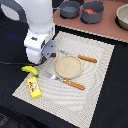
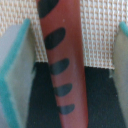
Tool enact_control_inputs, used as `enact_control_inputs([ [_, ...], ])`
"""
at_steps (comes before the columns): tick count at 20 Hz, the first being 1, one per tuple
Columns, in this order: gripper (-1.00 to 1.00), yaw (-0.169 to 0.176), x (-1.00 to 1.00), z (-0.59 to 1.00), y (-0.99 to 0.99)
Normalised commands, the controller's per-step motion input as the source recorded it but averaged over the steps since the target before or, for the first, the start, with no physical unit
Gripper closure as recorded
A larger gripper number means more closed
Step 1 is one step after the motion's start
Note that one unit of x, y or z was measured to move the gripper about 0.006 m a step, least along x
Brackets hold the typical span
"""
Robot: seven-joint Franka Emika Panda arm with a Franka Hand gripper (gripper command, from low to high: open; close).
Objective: Interact with the objects in diverse but meaningful ways.
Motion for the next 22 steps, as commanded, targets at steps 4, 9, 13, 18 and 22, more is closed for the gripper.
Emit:
enact_control_inputs([
  [4,1.00,0.034,-0.20,-0.12,-0.17],
  [9,1.00,0.033,-0.20,-0.12,-0.16],
  [13,1.00,0.033,-0.22,-0.03,-0.06],
  [18,1.00,0.000,-0.46,0.40,0.33],
  [22,1.00,-0.003,-0.51,0.49,0.47],
])
